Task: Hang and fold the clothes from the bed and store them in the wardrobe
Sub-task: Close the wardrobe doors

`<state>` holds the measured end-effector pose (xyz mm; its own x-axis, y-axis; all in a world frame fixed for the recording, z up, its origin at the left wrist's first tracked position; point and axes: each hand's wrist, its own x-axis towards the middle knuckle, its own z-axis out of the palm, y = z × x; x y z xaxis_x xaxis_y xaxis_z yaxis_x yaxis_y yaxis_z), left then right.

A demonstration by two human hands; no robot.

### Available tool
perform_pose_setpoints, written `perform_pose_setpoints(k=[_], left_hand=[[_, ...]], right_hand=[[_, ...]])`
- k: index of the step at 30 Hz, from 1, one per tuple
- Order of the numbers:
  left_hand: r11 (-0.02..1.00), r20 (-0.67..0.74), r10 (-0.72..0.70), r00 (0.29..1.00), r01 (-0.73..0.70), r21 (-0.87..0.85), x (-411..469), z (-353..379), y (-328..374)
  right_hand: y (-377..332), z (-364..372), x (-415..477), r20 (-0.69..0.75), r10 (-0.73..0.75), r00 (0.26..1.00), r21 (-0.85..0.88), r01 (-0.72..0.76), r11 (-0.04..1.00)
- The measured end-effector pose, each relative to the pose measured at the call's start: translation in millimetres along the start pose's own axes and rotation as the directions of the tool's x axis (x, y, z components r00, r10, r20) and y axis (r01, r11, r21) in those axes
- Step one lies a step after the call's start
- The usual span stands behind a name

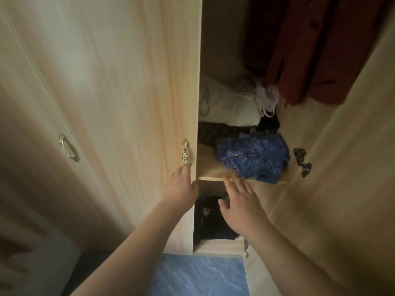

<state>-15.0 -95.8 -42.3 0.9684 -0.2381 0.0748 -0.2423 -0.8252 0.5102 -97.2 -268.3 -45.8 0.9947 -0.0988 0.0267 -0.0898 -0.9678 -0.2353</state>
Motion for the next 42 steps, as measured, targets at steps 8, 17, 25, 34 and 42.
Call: perform_pose_setpoints(k=[8, 17, 25, 34, 42], left_hand=[[0.869, -0.151, -0.220, 0.964, 0.123, -0.480, 79, 12, -15], [0.920, 0.028, -0.091, 0.995, 0.095, -0.381, 25, -9, -12], [0.912, -0.040, -0.133, 0.990, 0.106, -0.397, -132, -46, -48], [0.865, -0.085, -0.330, 0.940, 0.265, -0.426, -252, -131, -145], [0.951, 0.106, -0.262, 0.959, 0.276, -0.140, -344, -142, -191]], right_hand=[[-32, 13, 73, 0.018, 0.005, 1.000, 0.017, -0.005, 1.000], [-60, 1, 13, 0.002, -0.024, 1.000, 0.081, 0.024, 0.996], [-115, 9, -99, 0.044, -0.124, 0.991, 0.098, 0.119, 0.988], [-204, 16, -196, 0.049, -0.216, 0.975, 0.046, 0.213, 0.976], [-255, 29, -277, -0.018, -0.087, 0.996, 0.023, 0.087, 0.996]])
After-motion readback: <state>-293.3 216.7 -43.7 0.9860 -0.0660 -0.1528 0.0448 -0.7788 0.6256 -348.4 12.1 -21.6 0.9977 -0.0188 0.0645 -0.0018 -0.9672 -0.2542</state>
